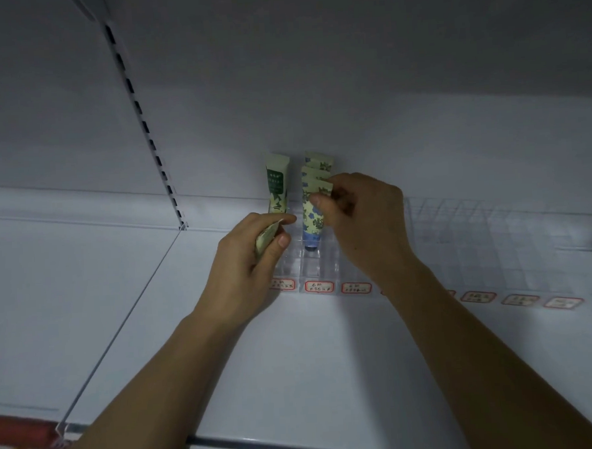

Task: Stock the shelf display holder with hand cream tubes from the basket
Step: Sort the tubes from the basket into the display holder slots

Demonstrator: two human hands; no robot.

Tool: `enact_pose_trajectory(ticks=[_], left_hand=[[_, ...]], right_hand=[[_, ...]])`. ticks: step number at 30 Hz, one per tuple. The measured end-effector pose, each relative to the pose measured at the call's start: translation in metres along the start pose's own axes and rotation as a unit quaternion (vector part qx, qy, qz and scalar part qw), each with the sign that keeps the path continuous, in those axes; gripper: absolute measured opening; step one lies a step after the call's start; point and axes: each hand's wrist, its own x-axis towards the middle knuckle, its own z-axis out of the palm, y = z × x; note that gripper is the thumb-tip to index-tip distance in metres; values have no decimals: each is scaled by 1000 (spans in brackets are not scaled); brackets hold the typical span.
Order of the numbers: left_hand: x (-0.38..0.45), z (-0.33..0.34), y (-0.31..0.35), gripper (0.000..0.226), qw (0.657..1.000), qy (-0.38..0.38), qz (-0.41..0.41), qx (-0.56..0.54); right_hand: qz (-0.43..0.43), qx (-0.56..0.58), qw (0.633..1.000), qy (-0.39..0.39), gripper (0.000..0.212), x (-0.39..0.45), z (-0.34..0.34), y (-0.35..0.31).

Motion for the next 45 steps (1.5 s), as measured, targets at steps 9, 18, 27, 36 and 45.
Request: enact_pose_trajectory(ticks=[9, 18, 27, 36, 45], left_hand=[[-2, -4, 16, 17, 994, 62, -22, -86], [-5, -6, 10, 60, 988, -41, 6, -146], [-6, -1, 18, 57, 997, -53, 27, -54], [-3, 3, 6, 128, 984, -120, -119, 59], [-5, 7, -4, 102, 982, -136, -128, -5]], right_hand=[[63, 66, 996, -9, 17, -7, 4, 2], [20, 257, 965, -54, 16, -26, -2, -30], [42, 224, 974, -15, 7, -20, -7, -27], [-37, 66, 995, 71, 9, -12, -20, -15], [-69, -14, 997, 21, 12, -12, -12, -10]])
